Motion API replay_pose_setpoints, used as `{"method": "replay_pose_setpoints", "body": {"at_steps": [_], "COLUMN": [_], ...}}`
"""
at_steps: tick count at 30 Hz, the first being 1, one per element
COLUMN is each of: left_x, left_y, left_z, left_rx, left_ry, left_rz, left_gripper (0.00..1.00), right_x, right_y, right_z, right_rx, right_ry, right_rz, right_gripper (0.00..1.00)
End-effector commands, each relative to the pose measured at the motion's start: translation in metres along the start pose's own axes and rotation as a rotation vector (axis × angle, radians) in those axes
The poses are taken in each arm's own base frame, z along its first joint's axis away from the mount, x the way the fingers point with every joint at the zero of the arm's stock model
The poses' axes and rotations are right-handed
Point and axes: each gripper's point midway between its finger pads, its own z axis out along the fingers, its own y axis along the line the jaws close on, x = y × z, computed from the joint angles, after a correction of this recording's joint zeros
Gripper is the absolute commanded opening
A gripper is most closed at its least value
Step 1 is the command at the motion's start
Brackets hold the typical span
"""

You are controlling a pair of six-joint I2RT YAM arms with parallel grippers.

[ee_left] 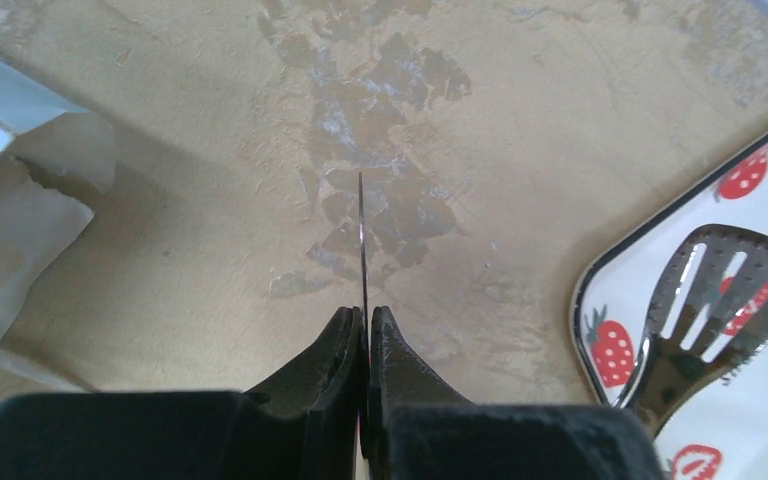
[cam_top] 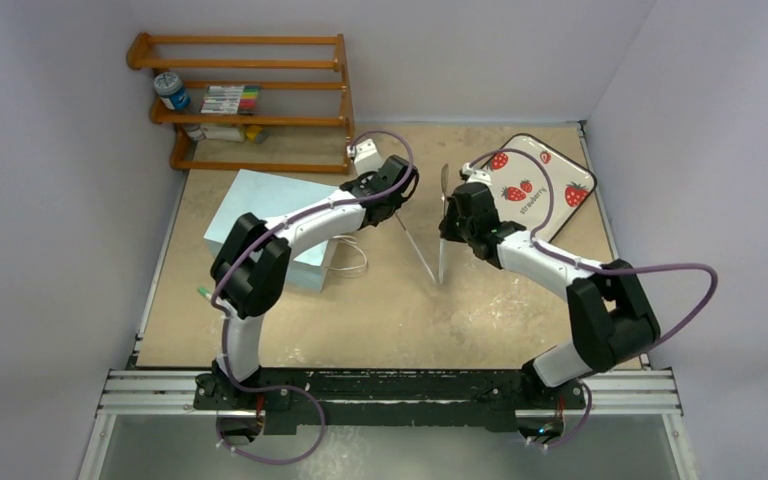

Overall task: Take the fake bread out of the paper bag
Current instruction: Adjust the clamp at the center of the board.

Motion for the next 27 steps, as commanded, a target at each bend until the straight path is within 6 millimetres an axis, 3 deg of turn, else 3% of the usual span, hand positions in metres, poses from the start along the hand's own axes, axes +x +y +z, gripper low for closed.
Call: {"method": "replay_pose_setpoints", "body": {"at_steps": [1,4,6,11,14,16,21,24,27], "left_x": [-0.004,-0.003,-0.008,-0.043,-0.069,-0.086,-0.122,-0.132,-0.126], "left_y": [-0.001,-0.01,-0.016,-0.039,-0.046,-0.049,-0.033,-0.011,0.016], "left_z": [0.02,0.027,0.028,0.015,0.0,-0.015,-0.06,-0.086,-0.104], "left_rx": [0.013,0.041,0.047,0.084,0.093,0.098,0.065,0.024,-0.053], "left_ry": [0.006,0.001,-0.009,-0.075,-0.121,-0.15,-0.209,-0.229,-0.224], "left_rz": [0.056,0.038,0.036,0.017,0.005,-0.006,-0.018,0.018,0.107], "left_gripper": [0.09,0.31,0.39,0.51,0.53,0.53,0.54,0.54,0.54], "right_x": [0.0,0.004,0.006,0.006,0.006,0.009,0.011,0.006,-0.001], "right_y": [-0.034,-0.031,-0.029,-0.025,-0.019,-0.016,-0.008,-0.002,0.002], "right_z": [0.015,0.024,0.03,0.04,0.043,0.045,0.043,0.036,0.027], "right_rx": [0.133,0.126,0.122,0.119,0.105,0.094,0.064,0.054,0.051], "right_ry": [0.007,0.018,0.028,0.038,0.041,0.055,0.061,0.044,0.014], "right_rz": [-0.056,-0.055,-0.061,-0.074,-0.087,-0.095,-0.101,-0.108,-0.115], "right_gripper": [0.0,0.0,0.0,0.0,0.04,0.14,0.59,0.66,0.71]}}
